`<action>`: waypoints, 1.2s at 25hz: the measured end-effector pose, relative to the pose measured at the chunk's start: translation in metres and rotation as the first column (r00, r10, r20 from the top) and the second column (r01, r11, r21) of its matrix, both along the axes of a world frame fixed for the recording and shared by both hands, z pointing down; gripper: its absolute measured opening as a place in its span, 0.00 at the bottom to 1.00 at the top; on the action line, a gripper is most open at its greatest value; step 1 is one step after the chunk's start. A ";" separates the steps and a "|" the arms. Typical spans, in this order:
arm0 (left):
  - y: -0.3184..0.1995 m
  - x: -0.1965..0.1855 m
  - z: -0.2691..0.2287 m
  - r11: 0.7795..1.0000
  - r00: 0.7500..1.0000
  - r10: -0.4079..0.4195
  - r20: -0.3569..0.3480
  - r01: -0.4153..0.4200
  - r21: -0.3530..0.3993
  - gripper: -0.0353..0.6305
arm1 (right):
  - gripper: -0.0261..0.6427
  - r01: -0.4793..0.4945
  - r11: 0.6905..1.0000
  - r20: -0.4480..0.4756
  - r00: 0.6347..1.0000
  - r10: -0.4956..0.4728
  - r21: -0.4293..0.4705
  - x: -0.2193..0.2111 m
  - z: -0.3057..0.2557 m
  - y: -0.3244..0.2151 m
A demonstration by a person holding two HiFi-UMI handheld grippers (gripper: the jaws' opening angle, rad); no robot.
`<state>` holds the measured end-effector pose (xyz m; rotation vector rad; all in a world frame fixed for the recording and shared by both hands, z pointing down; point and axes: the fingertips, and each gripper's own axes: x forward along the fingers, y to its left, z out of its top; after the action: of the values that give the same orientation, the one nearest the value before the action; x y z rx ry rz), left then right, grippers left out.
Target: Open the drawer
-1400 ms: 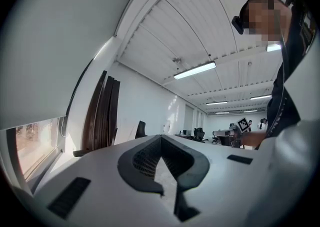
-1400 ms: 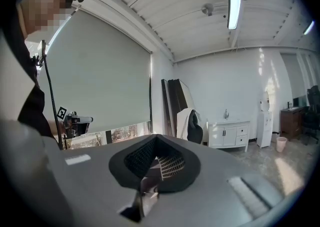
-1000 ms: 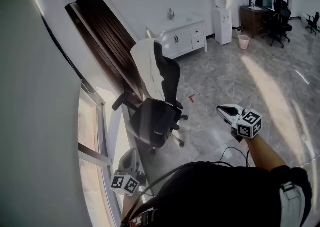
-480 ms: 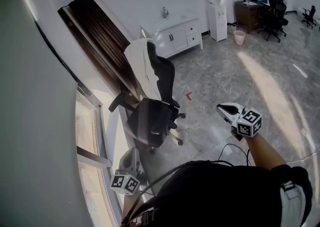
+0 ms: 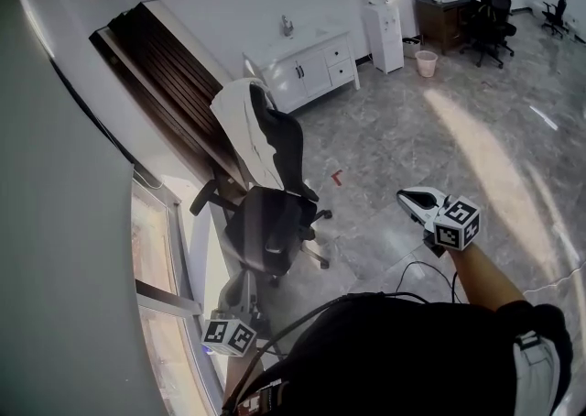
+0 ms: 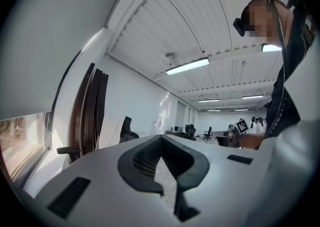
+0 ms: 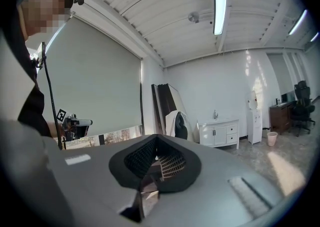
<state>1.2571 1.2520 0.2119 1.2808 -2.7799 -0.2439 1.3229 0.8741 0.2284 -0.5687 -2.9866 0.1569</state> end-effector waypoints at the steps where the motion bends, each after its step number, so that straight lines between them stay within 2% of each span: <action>1: -0.007 0.001 -0.001 1.000 1.000 0.005 0.001 -0.005 -0.002 0.05 | 0.03 -0.005 1.000 0.000 1.000 0.005 -0.003 0.003 0.000 -0.007; 11: -0.097 0.020 -0.001 0.998 0.998 0.066 0.000 -0.066 -0.016 0.05 | 0.03 -0.043 0.999 -0.002 0.999 0.043 -0.023 0.040 0.008 -0.086; 20: -0.175 0.030 0.003 0.988 0.988 0.151 -0.012 -0.151 -0.027 0.05 | 0.03 -0.119 0.992 -0.004 0.993 0.119 -0.050 0.076 0.023 -0.156; 30: -0.231 -0.003 0.008 0.964 0.964 0.264 -0.036 -0.265 -0.024 0.05 | 0.03 -0.230 0.971 -0.043 0.973 0.228 -0.064 0.085 0.037 -0.196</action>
<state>1.2545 1.0214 0.2203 1.6036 -2.5369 -0.2039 1.4079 0.6786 0.2649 -0.2213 -3.0138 0.2849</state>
